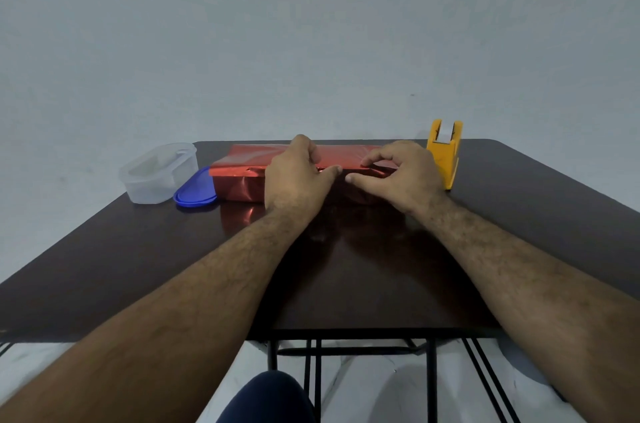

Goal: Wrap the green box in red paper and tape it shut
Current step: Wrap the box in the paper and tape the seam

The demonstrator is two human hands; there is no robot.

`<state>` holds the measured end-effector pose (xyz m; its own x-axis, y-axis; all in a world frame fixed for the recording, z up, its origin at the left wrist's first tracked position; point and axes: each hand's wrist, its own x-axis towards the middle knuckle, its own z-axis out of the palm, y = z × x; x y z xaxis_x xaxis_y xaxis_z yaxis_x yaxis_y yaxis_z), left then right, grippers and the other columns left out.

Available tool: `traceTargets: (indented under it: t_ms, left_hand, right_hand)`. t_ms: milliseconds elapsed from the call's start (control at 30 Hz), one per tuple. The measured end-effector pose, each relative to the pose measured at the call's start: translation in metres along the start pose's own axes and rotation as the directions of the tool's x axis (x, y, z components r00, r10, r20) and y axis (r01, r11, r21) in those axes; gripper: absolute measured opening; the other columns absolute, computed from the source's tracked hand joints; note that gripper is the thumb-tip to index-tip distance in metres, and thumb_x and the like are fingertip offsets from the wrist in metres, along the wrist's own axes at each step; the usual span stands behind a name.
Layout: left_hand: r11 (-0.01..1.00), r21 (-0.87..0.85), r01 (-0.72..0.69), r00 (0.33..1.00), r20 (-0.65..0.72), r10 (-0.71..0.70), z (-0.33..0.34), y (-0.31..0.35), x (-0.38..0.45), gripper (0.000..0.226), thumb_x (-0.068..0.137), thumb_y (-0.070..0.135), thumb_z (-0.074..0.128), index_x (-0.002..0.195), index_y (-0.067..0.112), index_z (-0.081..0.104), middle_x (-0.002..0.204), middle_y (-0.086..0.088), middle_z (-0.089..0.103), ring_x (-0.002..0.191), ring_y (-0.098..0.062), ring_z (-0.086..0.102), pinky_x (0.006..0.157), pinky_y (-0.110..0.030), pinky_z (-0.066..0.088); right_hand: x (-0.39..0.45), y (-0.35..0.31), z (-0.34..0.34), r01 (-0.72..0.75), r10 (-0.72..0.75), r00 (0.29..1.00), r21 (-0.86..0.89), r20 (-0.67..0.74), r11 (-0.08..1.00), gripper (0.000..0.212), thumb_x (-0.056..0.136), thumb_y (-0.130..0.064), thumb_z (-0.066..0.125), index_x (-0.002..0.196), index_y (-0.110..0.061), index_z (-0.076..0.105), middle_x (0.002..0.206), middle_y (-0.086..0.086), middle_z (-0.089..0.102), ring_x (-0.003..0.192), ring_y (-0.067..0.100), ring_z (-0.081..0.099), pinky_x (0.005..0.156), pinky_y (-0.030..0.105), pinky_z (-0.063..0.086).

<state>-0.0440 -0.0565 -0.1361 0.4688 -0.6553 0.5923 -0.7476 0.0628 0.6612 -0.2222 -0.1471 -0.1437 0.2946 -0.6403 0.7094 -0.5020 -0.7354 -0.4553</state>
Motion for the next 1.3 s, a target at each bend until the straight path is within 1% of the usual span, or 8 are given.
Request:
traceTargets:
  t_ms: [267,333,500,733,833,900,1067,1300]
  left_hand:
    - [0.999,0.022,-0.035,0.999,-0.018,0.036,-0.005,-0.004,0.003,0.029,0.087,0.033,0.083,0.090,0.027,0.054,0.072,0.010,0.063,0.074,-0.014,0.065,0.073,-0.036,0.057]
    - [0.999,0.005,-0.050,0.999,0.014,0.050,-0.004,-0.003,0.001,0.032,0.084,0.036,0.085,0.090,0.026,0.055,0.071,0.009,0.063,0.074,-0.016,0.065,0.074,-0.039,0.059]
    - [0.994,0.076,-0.081,0.994,0.074,0.075,-0.006,-0.004,0.002,0.041,0.079,0.034,0.090,0.094,0.024,0.054,0.075,0.006,0.064,0.077,-0.021,0.065,0.076,-0.043,0.058]
    - [0.984,0.115,-0.135,0.988,0.087,0.125,-0.014,-0.008,0.001,0.032,0.085,0.019,0.084,0.098,0.023,0.055,0.074,0.006,0.063,0.075,-0.017,0.064,0.077,-0.040,0.059]
    - [0.988,-0.004,-0.151,0.987,0.060,0.151,-0.012,-0.004,0.001,0.028,0.084,0.029,0.085,0.095,0.025,0.060,0.065,0.008,0.062,0.068,-0.011,0.062,0.070,-0.034,0.054]
    - [0.980,-0.049,-0.192,0.975,0.102,0.196,-0.008,0.004,0.004,0.019,0.087,0.035,0.082,0.092,0.026,0.065,0.063,0.008,0.063,0.065,-0.009,0.063,0.067,-0.030,0.052]
    - [0.956,-0.030,-0.292,0.887,0.364,0.283,0.011,0.050,0.028,0.008,0.089,0.034,0.080,0.091,0.026,0.079,0.073,0.011,0.069,0.069,-0.002,0.063,0.069,-0.025,0.053]
    - [0.974,-0.070,-0.213,0.858,0.463,0.221,0.081,0.122,0.068,0.013,0.094,0.026,0.074,0.093,0.016,0.083,0.097,0.004,0.077,0.096,-0.014,0.070,0.085,-0.031,0.059]
  right_hand:
    - [0.001,0.004,0.002,-0.023,0.023,1.000,-0.010,0.013,1.000,0.022,0.073,-0.040,0.090,0.093,-0.034,0.080,0.101,-0.017,0.074,0.104,0.004,0.064,0.093,0.035,0.057]
    - [-0.001,0.003,-0.001,-0.024,0.024,1.000,0.005,0.015,1.000,0.021,0.074,-0.033,0.088,0.094,-0.034,0.080,0.100,-0.018,0.073,0.104,0.002,0.063,0.094,0.034,0.057]
    - [0.000,-0.001,0.007,-0.019,0.020,1.000,-0.076,0.020,0.997,0.035,0.068,-0.054,0.093,0.092,-0.035,0.075,0.101,-0.019,0.070,0.105,0.005,0.060,0.086,0.026,0.051]
    - [-0.002,0.006,-0.002,0.025,-0.021,0.998,-0.059,0.062,0.998,0.030,0.075,-0.031,0.090,0.102,-0.032,0.078,0.106,-0.017,0.070,0.109,0.006,0.059,0.095,0.029,0.050]
    - [-0.002,0.017,-0.019,0.048,-0.047,0.998,0.035,-0.052,0.998,0.024,0.079,-0.019,0.087,0.101,-0.025,0.081,0.101,-0.017,0.073,0.105,0.001,0.063,0.100,0.022,0.049]
    - [0.000,0.028,-0.033,0.040,-0.039,0.985,0.007,-0.171,0.999,0.019,0.080,-0.020,0.084,0.099,-0.023,0.081,0.101,-0.013,0.076,0.105,0.008,0.065,0.104,0.031,0.049]
    - [0.006,0.076,-0.067,-0.275,0.221,0.906,-0.106,-0.360,0.955,0.041,0.073,-0.028,0.092,0.110,-0.018,0.077,0.112,0.002,0.074,0.114,0.029,0.063,0.099,0.040,0.050]
    - [0.008,0.115,-0.066,-0.552,0.548,0.824,0.015,-0.148,0.834,0.080,0.063,-0.053,0.097,0.132,-0.019,0.072,0.131,0.001,0.071,0.119,0.021,0.066,0.102,0.039,0.054]
